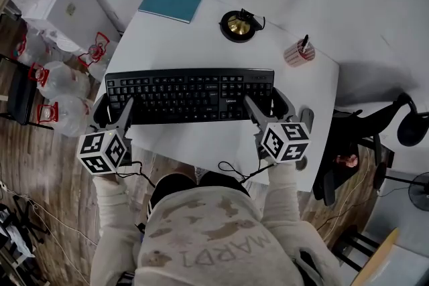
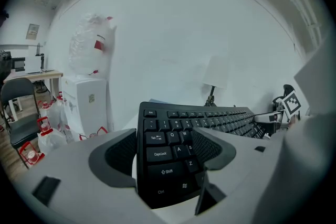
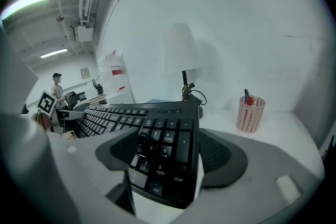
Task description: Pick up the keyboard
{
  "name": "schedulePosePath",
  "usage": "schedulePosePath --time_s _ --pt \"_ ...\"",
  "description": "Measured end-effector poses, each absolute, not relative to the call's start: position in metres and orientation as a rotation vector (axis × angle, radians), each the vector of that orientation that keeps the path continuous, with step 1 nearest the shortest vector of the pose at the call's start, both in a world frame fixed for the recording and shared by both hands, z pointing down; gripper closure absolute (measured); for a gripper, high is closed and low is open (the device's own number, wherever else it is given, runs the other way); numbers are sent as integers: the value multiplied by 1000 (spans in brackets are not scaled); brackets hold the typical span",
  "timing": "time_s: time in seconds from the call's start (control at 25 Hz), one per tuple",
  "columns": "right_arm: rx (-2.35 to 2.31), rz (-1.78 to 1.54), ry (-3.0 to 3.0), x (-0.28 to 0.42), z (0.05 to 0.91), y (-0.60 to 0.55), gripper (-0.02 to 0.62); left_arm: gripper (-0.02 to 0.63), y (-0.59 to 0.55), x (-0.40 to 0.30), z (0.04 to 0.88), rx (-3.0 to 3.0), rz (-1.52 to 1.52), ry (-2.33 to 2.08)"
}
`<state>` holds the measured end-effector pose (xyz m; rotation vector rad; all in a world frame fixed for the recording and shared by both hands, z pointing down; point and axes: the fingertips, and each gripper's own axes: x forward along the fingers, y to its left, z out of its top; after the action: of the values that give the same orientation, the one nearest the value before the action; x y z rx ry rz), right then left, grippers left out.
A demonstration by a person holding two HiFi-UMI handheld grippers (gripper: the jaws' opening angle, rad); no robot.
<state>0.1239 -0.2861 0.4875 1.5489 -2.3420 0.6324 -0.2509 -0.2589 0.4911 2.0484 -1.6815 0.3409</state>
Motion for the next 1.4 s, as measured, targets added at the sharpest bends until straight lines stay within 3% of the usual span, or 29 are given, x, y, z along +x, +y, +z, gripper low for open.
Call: schedulePosePath --time_s 1.4 --pt "1762 179 -2497 161 329 -253 224 267 -245 -212 342 2316 43 -1815"
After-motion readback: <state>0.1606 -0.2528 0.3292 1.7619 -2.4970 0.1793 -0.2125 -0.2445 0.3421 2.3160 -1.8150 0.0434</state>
